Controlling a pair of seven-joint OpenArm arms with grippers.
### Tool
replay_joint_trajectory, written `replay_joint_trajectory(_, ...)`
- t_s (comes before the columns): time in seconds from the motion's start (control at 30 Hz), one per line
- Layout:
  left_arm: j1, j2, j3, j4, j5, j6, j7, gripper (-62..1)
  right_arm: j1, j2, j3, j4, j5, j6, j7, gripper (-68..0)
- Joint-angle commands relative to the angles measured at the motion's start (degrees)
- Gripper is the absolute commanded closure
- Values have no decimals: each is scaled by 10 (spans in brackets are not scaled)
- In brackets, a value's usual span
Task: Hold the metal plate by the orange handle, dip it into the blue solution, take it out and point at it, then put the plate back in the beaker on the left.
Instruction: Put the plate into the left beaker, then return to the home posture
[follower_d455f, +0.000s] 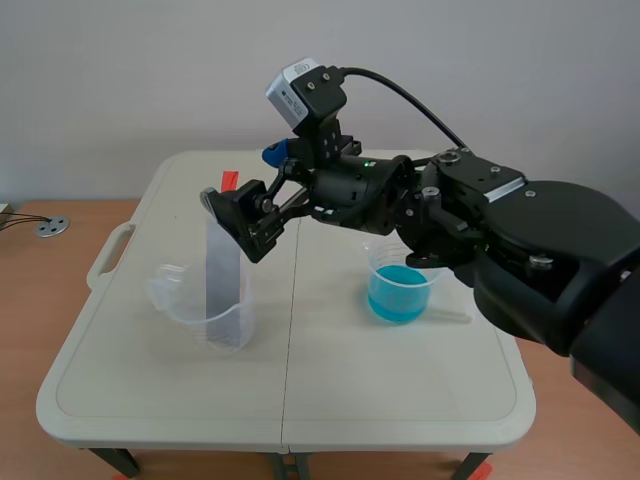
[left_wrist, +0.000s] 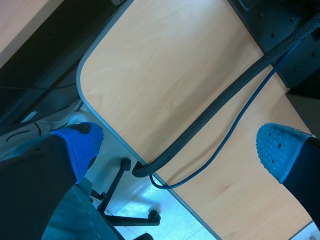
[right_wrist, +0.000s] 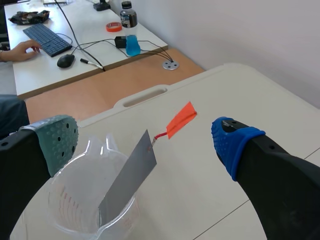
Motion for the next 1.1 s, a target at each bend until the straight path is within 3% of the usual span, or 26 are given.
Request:
replay_joint_trajectory(0.0,6,0,-3,5,-3,-3,-6,-623,16,0,17,18,9,0,7,-611)
replay_joint_trajectory(0.07,6,0,-3,5,-3,-3,-6,-623,15,4,26,30,11,1,7,-662)
replay_joint_trajectory(0.27,12,-1,-16,5,-11,-1,1,-623,-9,39,59,89,21,2,-6,-663)
replay_joint_trajectory(0.47,64,-7,-119,38,-78,28,-21,-623,-86,90,117,175,21,2,-9,-663)
replay_joint_trajectory(0.63,128,-7,-237,105,-118,40,-65,-623,-163,123,178,245,21,6,-38,-663)
replay_joint_trajectory(0.87,179,-7,-356,231,-221,43,-122,-623,-263,151,261,309,21,31,-54,-663)
replay_joint_trajectory(1.07,175,-7,-370,348,-227,42,-123,-623,-334,167,324,341,21,48,-54,-663)
